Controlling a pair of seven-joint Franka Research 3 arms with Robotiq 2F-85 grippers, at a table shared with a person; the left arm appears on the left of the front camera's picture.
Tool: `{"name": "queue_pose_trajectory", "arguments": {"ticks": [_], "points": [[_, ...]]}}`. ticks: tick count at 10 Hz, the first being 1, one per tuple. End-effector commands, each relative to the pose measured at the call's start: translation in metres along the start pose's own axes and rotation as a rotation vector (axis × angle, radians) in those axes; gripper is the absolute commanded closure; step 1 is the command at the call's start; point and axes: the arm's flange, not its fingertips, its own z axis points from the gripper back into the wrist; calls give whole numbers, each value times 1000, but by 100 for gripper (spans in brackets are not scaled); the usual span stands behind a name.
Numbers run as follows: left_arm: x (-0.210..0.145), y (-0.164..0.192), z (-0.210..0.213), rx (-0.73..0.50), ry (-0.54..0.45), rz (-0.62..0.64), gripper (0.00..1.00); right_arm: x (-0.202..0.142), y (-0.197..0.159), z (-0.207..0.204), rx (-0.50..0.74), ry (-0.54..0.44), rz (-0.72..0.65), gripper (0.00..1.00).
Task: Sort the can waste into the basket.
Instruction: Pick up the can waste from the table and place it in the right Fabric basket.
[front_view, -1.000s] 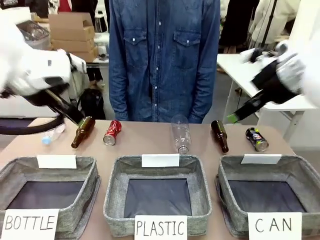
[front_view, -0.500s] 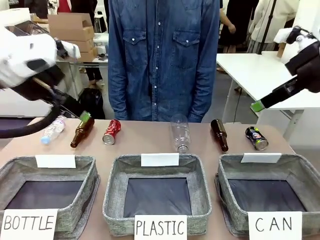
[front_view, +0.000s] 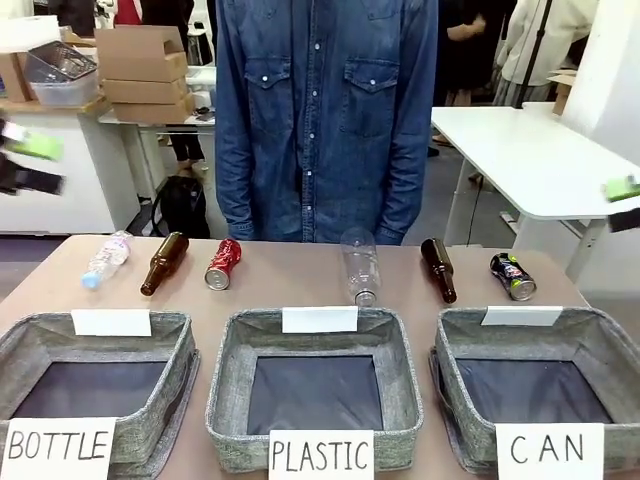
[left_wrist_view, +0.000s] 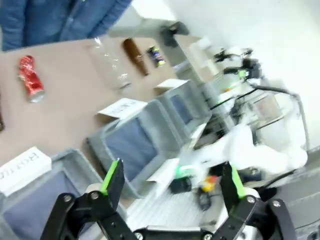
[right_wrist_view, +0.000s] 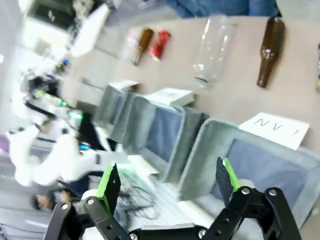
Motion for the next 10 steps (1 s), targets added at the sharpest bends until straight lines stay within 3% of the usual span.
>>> {"name": "queue_pose_trajectory", "arguments": {"ticks": [1,2,3,5,6,7,10], "points": [[-40,28,24,-123,-254,300,0,-4,-16,26,179,-287,-388,0],[-54,41,35,-100,-282,374,0,-12,-20,34,197,-378,-386,0],[-62,64,25,-86,-211,479,0,-12,-16,30,181,-437,-362,0],[-53,94,-26,-63,45,575,0,-1,12,-1,-145,-431,-343,0],[-47,95,-45,-14,147,519,0,-4,-32,57,158,-385,-381,0],[-37,106,32,-96,-106,572,0,-4,-32,57,158,-385,-381,0],[-37,106,32,-96,-106,572,0,2,-23,50,102,-392,-392,0]]}}
